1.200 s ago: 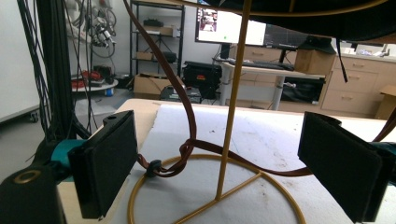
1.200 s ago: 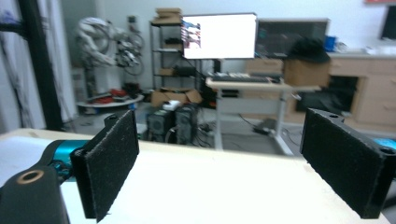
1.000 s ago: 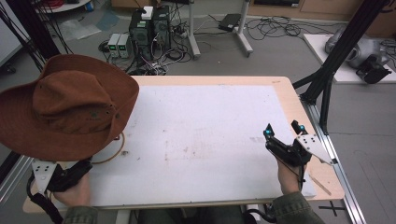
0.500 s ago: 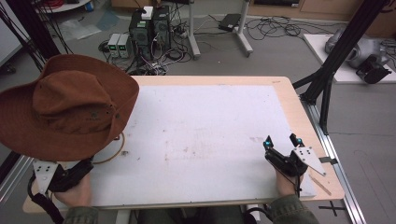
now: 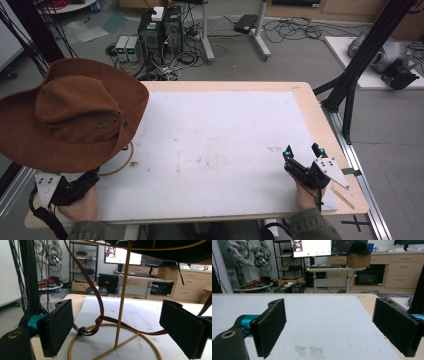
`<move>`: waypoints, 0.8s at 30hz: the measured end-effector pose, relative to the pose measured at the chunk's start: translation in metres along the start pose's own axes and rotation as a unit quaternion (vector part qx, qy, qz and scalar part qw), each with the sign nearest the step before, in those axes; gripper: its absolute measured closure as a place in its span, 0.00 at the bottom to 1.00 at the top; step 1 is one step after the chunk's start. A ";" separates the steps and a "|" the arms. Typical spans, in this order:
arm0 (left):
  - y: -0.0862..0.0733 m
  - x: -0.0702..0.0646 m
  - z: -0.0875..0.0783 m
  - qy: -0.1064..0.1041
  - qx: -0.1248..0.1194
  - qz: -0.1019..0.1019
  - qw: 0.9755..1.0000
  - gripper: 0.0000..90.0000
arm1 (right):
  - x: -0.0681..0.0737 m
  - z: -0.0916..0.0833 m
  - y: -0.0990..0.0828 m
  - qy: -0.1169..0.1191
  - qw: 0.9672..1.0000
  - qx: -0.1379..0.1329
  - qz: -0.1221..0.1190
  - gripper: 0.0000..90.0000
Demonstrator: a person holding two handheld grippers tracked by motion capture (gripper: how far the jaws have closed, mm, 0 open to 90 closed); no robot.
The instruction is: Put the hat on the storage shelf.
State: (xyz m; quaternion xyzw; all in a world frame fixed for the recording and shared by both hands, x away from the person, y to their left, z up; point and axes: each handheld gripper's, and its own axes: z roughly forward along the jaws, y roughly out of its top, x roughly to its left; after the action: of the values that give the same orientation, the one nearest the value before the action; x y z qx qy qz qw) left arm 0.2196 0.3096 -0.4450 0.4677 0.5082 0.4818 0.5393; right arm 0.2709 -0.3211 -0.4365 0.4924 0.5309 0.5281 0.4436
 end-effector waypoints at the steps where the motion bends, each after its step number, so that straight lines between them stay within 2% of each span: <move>1: 0.000 0.000 0.000 0.000 0.000 0.000 1.000 0.14 | 0.000 0.000 0.000 -0.001 1.000 0.001 0.002 0.12; 24: -0.001 0.001 0.000 -0.002 0.003 -0.003 1.000 0.14 | 0.000 -0.001 0.000 0.003 1.000 0.002 0.007 0.12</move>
State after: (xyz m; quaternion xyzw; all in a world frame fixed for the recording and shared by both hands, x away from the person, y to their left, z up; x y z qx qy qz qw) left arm 0.2199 0.3100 -0.4459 0.4686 0.5100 0.4781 0.5402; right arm 0.2701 -0.3214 -0.4360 0.4952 0.5298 0.5318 0.4373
